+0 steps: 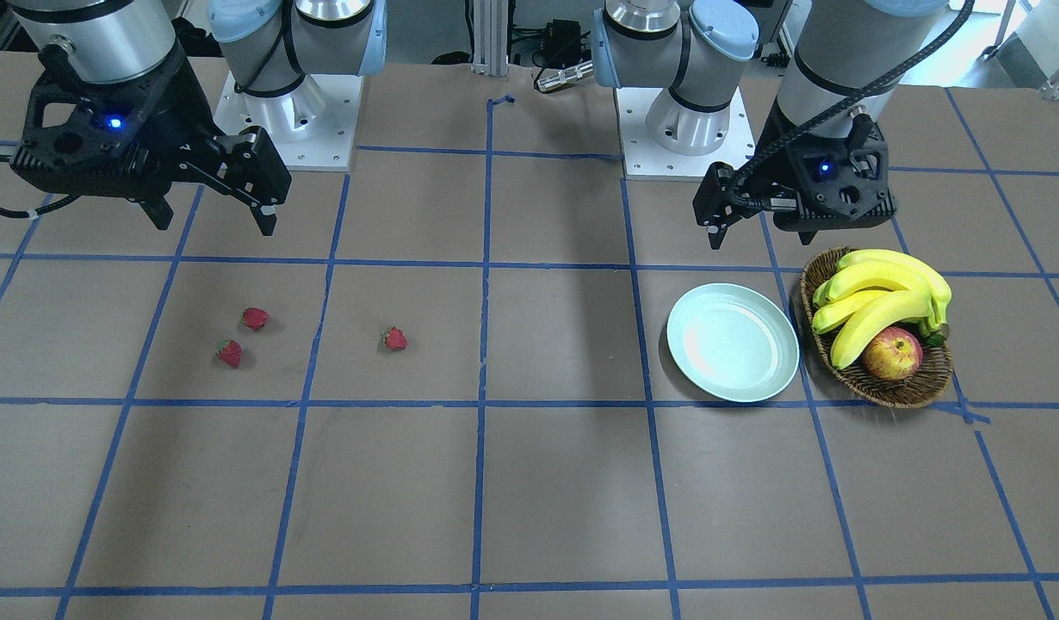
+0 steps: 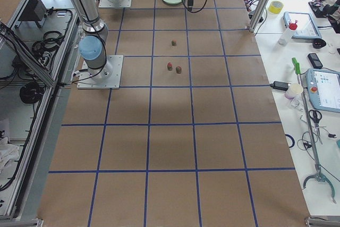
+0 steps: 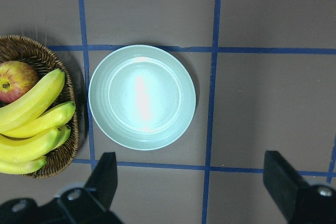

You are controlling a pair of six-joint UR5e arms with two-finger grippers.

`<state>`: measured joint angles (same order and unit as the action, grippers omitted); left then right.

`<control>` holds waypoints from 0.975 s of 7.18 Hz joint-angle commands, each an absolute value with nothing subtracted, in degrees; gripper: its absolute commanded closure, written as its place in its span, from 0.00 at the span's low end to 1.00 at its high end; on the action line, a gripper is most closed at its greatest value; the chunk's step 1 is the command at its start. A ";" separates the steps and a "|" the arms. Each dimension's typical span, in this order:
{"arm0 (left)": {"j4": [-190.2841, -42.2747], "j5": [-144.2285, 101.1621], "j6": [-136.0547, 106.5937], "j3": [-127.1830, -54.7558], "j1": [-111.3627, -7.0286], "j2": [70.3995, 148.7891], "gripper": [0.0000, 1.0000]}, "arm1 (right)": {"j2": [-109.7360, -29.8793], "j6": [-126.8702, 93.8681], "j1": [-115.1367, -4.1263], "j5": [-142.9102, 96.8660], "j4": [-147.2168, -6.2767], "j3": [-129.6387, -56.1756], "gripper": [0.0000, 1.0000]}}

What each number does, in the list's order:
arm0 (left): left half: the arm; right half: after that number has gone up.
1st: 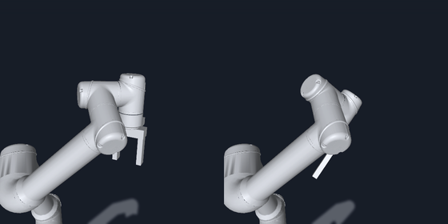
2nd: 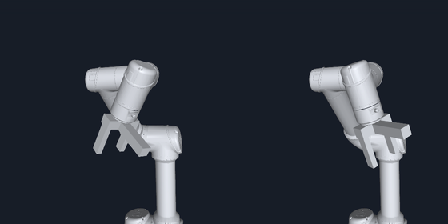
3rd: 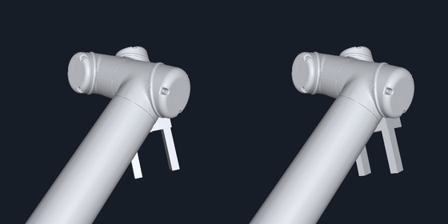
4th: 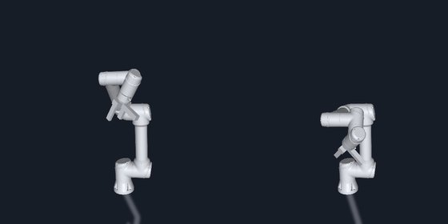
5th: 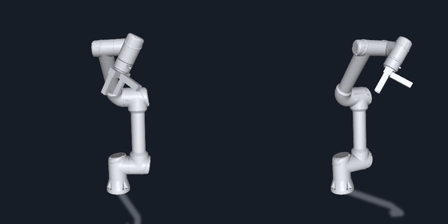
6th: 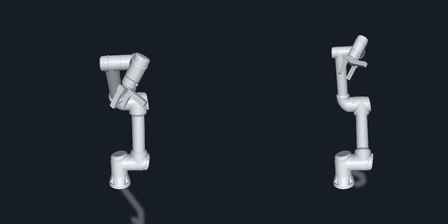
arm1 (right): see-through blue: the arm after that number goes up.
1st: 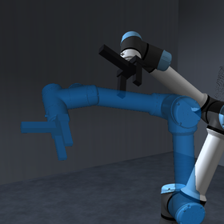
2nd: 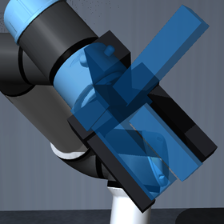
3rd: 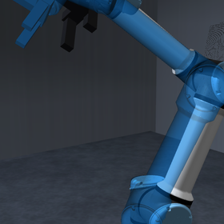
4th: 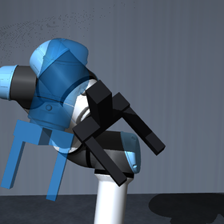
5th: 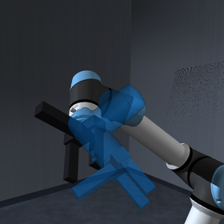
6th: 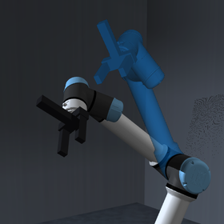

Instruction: Collect all strawberries into plate

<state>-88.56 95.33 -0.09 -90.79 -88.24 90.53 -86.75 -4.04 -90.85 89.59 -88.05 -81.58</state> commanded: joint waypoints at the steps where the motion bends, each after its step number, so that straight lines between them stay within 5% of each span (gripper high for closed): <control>1: -88.42 95.54 -0.09 -90.79 -88.24 90.53 0.00 | -86.75 -4.04 -90.88 89.65 -87.89 -81.65 0.00; 7: -88.33 95.54 -0.09 -90.79 -88.33 90.53 0.00 | -87.36 -4.13 -90.88 89.74 -87.98 -82.17 0.00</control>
